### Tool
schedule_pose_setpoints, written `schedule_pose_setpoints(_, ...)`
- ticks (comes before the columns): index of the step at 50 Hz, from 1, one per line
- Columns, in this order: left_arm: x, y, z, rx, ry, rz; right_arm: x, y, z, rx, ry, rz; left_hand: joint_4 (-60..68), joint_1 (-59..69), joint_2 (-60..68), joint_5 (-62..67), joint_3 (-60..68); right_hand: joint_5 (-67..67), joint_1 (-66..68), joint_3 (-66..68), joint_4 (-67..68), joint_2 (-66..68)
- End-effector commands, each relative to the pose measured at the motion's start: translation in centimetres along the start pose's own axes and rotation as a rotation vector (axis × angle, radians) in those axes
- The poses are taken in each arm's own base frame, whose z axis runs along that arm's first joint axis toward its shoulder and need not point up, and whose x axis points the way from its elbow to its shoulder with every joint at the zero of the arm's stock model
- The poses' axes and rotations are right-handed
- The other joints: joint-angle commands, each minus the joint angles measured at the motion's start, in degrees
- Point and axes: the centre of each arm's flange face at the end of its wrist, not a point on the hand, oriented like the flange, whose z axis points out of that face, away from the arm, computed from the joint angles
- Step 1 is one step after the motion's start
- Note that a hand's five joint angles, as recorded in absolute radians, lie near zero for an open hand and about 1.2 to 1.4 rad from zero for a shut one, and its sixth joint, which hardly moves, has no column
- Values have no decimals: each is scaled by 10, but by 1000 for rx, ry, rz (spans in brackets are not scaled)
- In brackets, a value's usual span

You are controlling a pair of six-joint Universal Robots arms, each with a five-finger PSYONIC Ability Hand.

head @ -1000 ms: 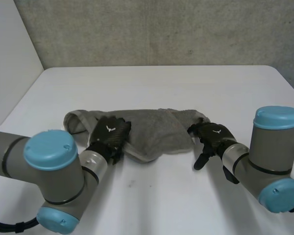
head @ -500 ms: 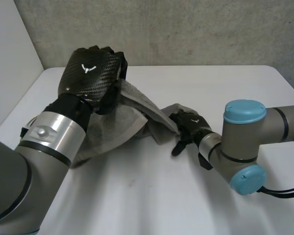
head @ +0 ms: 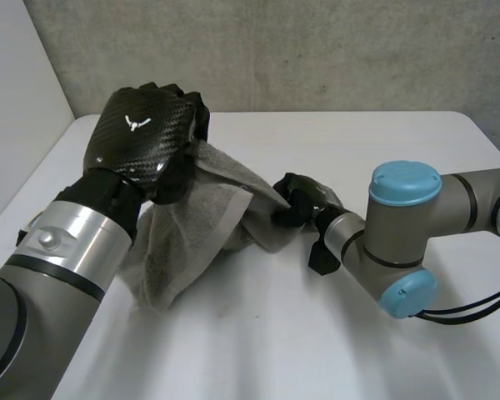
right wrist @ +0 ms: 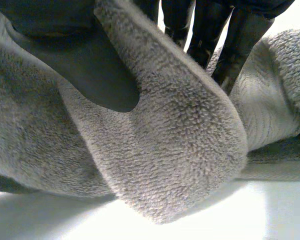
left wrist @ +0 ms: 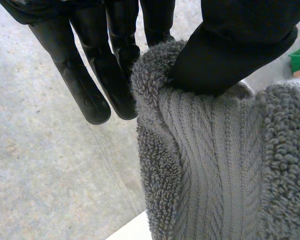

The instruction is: Fold the towel.

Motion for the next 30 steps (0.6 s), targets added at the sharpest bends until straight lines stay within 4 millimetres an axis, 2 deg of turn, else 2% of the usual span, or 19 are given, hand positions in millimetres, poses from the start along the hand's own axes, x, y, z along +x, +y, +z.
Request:
schedule_pose_setpoints(1,-23,-7,5,26,-75,14,10,-49,-10,202,126,-377,103,126,104,111,103,189,262,174,173,165)
schedule_pose_setpoints(2,-23,-7,5,26,-75,15,10,-49,-10,203,126,-378,103,126,104,111,103,189,262,174,173,165)
schedule_pose_setpoints(3,-31,-4,7,18,-97,19,7,-73,-21,274,155,-485,103,126,104,111,103,189,262,174,173,165)
schedule_pose_setpoints(4,-31,-4,7,18,-97,19,7,-73,-21,275,155,-486,103,126,104,111,103,189,262,174,173,165)
schedule_pose_setpoints(6,-43,4,9,-4,-131,29,-3,-112,-41,385,181,-688,103,126,104,111,103,189,262,174,173,165)
schedule_pose_setpoints(7,-43,4,9,-5,-132,29,-3,-112,-41,385,181,-689,103,126,104,111,103,189,262,174,173,165)
schedule_pose_setpoints(9,-49,13,12,-32,-149,30,-17,-131,-56,439,188,-849,103,126,104,111,103,189,262,174,173,165)
schedule_pose_setpoints(12,-49,16,12,-42,-146,30,-24,-137,-62,450,189,-919,103,126,104,111,103,189,262,174,173,165)
schedule_pose_setpoints(14,-45,34,14,-98,-133,28,-39,-142,-78,439,182,-1045,103,126,104,111,103,189,262,174,173,165)
schedule_pose_setpoints(15,-45,34,14,-98,-133,28,-39,-142,-78,439,182,-1046,103,126,104,111,103,189,262,174,173,165)
schedule_pose_setpoints(17,-43,54,16,-160,-124,24,-57,-149,-100,433,183,-1141,103,126,104,111,103,189,262,174,173,165)
schedule_pose_setpoints(20,-42,64,17,-194,-119,21,-57,-139,-108,350,189,-1204,103,126,104,111,103,189,262,174,173,165)
schedule_pose_setpoints(22,-40,84,17,-257,-111,22,-54,-131,-110,282,192,-1237,103,126,104,111,103,189,262,174,173,165)
schedule_pose_setpoints(23,-40,84,17,-258,-111,22,-54,-131,-110,281,192,-1238,103,126,104,111,103,189,262,174,173,165)
schedule_pose_setpoints(25,-37,100,17,-314,-97,22,-52,-109,-114,120,177,-1310,103,126,104,111,103,189,262,174,173,165)
schedule_pose_setpoints(26,-37,100,17,-315,-97,22,-52,-109,-114,119,177,-1310,103,126,104,111,103,189,262,174,173,165)
schedule_pose_setpoints(28,-35,116,18,-369,-76,17,-41,-81,-107,-69,152,-1362,103,126,104,111,103,189,262,174,173,165)
schedule_pose_setpoints(29,-35,116,18,-369,-76,17,-41,-80,-106,-70,152,-1362,103,126,104,111,103,189,262,174,173,165)
schedule_pose_setpoints(30,-34,124,20,-390,-65,14,-32,-70,-101,-150,156,-1373,103,126,104,111,103,189,262,174,173,165)
